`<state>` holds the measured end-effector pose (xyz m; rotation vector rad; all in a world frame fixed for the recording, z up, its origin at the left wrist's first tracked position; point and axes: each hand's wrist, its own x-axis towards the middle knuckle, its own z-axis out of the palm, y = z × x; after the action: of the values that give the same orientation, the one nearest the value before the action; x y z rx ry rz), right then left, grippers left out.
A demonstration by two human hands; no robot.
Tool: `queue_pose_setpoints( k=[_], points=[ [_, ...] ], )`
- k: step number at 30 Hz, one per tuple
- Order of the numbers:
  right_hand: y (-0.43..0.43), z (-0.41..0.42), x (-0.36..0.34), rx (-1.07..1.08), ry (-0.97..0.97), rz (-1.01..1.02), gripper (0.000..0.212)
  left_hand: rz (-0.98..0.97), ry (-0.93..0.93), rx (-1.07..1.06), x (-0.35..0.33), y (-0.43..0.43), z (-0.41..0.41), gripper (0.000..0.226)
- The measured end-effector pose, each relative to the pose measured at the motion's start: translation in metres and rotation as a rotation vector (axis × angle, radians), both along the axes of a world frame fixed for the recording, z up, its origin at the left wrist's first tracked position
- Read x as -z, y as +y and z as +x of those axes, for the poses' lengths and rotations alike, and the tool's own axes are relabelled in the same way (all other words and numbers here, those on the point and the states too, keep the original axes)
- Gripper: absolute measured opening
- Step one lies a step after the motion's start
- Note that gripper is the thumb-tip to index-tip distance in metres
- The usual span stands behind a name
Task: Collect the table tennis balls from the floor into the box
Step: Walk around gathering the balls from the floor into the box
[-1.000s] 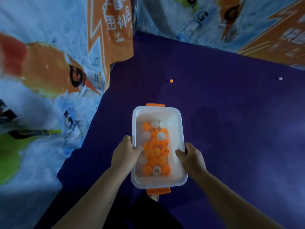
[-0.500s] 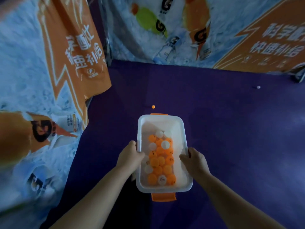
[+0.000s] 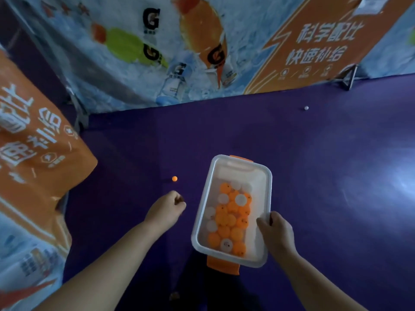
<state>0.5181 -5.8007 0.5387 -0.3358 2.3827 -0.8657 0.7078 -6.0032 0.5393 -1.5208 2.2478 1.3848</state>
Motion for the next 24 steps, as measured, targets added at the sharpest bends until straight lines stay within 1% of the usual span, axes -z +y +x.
queue_pose_setpoints(
  k=[3, 5, 9, 14, 19, 24],
  points=[
    [-0.042, -0.051, 0.013, 0.030, -0.006, -0.002, 0.021, -0.022, -0.035, -0.007, 0.017, -0.047, -0.042, 0.010],
    [-0.074, -0.087, 0.025, 0.025, -0.005, 0.007, 0.020, -0.034, -0.049, -0.063, 0.031, -0.076, -0.069, 0.010],
    [-0.143, -0.157, 0.054, -0.020, -0.009, 0.076, 0.018, -0.045, -0.092, -0.237, 0.063, -0.129, -0.115, 0.014],
    [-0.225, -0.222, 0.097, -0.118, 0.030, 0.155, 0.014, -0.008, -0.197, -0.297, 0.115, -0.188, -0.154, 0.014],
    [-0.296, -0.260, 0.170, -0.170, 0.043, 0.220, 0.013, 0.035, -0.269, -0.346, 0.189, -0.233, -0.177, 0.014],
    [-0.348, -0.277, 0.269, -0.194, 0.029, 0.266, 0.013, 0.108, -0.370, -0.311, 0.296, -0.261, -0.192, 0.019]
  ],
)
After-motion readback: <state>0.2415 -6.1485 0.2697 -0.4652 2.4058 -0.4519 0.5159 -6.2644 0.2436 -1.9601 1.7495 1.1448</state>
